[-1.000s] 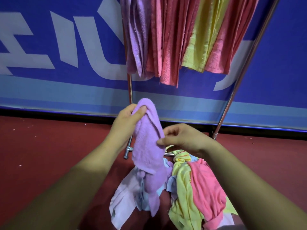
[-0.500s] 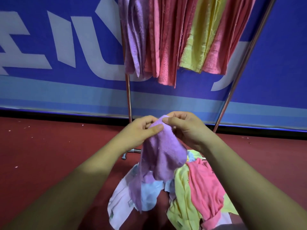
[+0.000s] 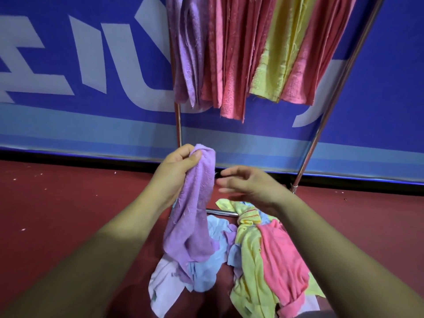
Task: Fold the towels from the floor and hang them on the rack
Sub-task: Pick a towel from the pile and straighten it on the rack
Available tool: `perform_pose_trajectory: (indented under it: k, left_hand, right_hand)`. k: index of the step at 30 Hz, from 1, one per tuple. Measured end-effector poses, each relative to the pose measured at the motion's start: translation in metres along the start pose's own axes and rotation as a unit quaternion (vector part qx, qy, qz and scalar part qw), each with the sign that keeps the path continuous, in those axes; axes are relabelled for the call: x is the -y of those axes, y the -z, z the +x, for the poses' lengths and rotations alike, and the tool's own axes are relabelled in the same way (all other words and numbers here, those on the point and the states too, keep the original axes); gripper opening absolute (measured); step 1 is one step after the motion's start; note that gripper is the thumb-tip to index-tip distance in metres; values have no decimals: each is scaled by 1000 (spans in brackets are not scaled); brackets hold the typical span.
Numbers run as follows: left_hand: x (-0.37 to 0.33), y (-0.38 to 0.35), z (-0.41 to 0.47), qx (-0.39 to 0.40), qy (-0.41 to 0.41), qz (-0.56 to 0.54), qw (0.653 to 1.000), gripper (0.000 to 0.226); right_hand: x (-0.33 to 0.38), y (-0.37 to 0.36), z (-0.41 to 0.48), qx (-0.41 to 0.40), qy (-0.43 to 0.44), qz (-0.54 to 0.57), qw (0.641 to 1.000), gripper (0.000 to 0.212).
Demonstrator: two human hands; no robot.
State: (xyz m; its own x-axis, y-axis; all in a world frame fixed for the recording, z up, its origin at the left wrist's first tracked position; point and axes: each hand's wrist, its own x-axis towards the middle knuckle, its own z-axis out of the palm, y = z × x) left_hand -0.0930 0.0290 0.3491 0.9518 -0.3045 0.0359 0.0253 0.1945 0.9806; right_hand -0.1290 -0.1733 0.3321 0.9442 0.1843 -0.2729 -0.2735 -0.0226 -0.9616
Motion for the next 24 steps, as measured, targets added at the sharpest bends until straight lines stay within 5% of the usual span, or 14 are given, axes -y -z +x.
perform_pose_trajectory:
  k: [5,12,14,18,22,24]
  left_hand:
    - [0,-3,-3,22,4,-36,999,12]
    - [-5,6,-1,2,36,22,999,18]
    - [-3,4,-4,41,65,52,996,11]
    - [2,-4,-8,109,81,89,987,39]
    - [0,-5,-6,115,8,195,974,4]
    - [0,-2,-4,84,-32,246,965,12]
  right_hand:
    - [-9,-19,4,17,-48,36,998,26]
    - [2,-5,6,-54,105,122,986,4]
    - [6,-4,1,-48,117,39,991,7]
    - [17,-8,-12,9,126,-172,977,7]
    - [18,-10,-15,4,131,-265,955,22]
    - [13,-6,-10,0,142,-341,929,28]
